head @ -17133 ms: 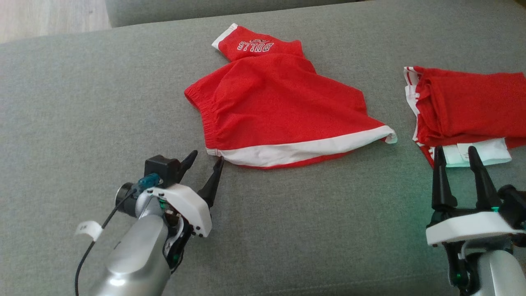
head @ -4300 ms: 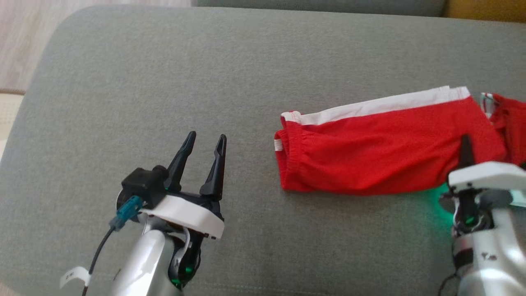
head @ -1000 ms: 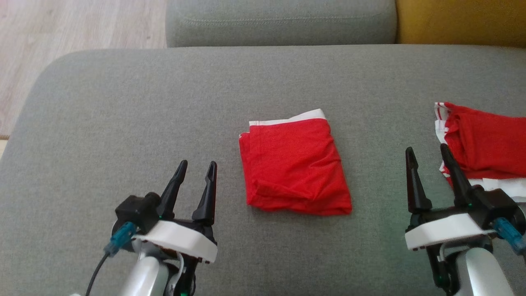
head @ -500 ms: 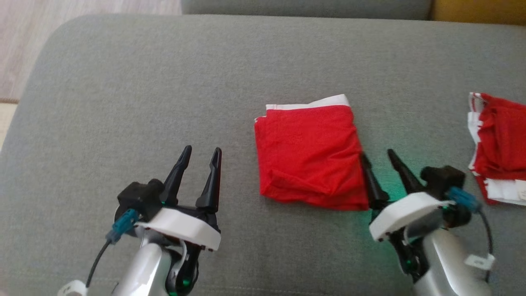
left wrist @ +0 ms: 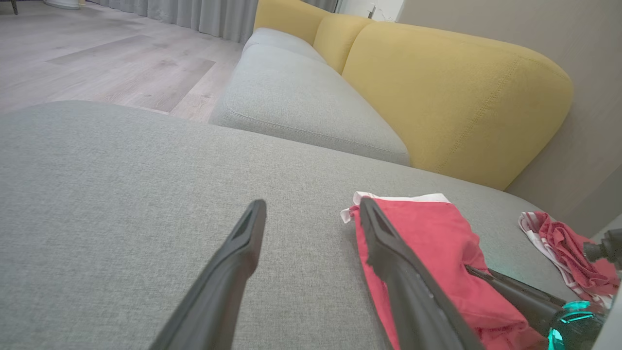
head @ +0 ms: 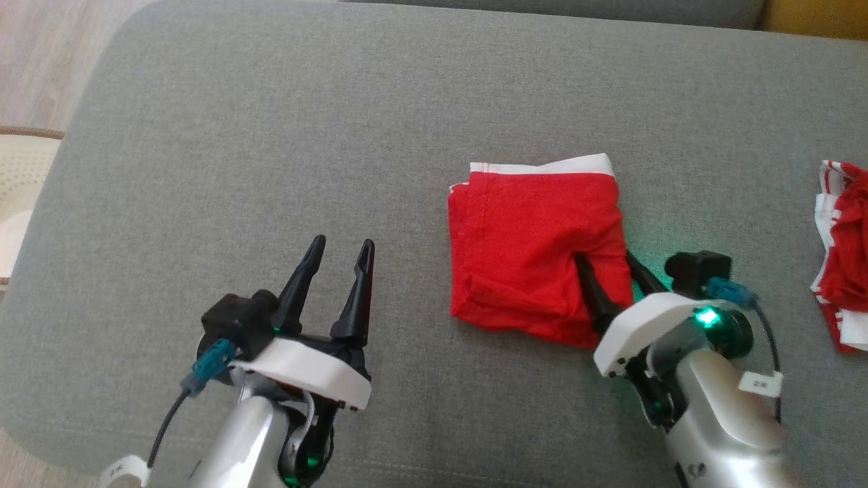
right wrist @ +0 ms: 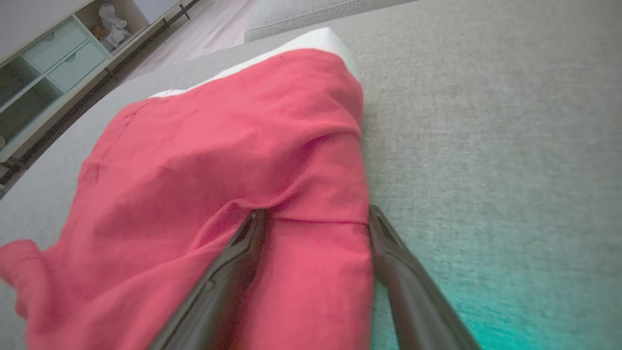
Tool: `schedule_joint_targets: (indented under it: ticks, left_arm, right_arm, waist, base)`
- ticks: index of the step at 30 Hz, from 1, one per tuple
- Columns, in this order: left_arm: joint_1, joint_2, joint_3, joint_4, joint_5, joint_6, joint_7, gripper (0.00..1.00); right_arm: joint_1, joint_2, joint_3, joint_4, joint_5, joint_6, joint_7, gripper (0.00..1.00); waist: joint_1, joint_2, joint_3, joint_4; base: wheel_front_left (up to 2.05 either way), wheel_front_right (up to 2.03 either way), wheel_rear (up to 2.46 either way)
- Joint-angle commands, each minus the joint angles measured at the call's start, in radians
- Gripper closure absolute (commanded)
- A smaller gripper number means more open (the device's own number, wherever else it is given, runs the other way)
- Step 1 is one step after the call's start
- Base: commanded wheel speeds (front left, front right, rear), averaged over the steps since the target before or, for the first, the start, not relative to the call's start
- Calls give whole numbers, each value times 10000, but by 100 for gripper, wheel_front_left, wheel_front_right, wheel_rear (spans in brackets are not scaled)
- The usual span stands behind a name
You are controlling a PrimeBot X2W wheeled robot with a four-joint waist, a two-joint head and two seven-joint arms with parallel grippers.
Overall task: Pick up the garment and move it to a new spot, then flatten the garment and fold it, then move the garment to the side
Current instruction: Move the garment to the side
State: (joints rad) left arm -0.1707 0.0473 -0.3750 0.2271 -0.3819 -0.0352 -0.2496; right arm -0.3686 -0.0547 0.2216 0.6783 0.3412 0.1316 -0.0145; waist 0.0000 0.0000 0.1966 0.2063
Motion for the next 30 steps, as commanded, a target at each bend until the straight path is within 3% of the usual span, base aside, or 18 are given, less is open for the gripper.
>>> schedule_joint_targets:
  ticks: [1,2,9,17,20,23,24,25,30]
  left_arm:
    - [-436,30,304,-303,-23,18,-122,0]
    - [-434,30,322,-303,-16,25,-122,0]
    - [-411,29,453,-313,72,-4,-122,0]
    - [-367,29,574,-318,174,-72,-122,0]
    - [-390,29,613,-354,201,-77,-122,0]
    - [-484,29,684,-409,267,-111,-122,0]
    - [-568,29,727,-444,317,-141,-122,0]
    - [-568,29,727,-444,317,-141,-122,0]
    - [-873,29,807,-465,447,-265,-122,0]
  right_arm:
    - [-292,44,378,-83,-127,-9,-38,53]
    - [-371,44,504,12,-324,-9,-99,100]
    - [-749,-164,632,425,-2437,-9,-791,100]
    - [-885,-1877,685,-579,-4373,-9,-1193,100]
    - [-892,-2409,779,-1070,-4467,-9,-1093,100]
    - [-927,-3326,975,-1922,-4294,-9,-752,100]
    - [-945,-4003,1088,-2476,-4030,-9,-397,100]
    - [-945,-4003,1088,-2476,-4030,-9,-397,100]
    - [-1006,-5626,1271,-3474,-3115,-9,555,100]
  waist:
    - [0,0,6,-25]
    - [0,0,13,-54]
    - [0,0,-61,-448]
    - [0,0,-217,-1207]
    - [0,0,-182,-1434]
    - [0,0,-38,-1778]
    - [0,0,104,-1991]
    - [0,0,104,-1991]
    - [0,0,568,-2420]
  base:
    - [0,0,0]
    - [0,0,0]
    - [0,0,0]
    - [0,0,0]
    - [0,0,0]
    - [0,0,0]
    - [0,0,0]
    - [0,0,0]
    - [0,0,0]
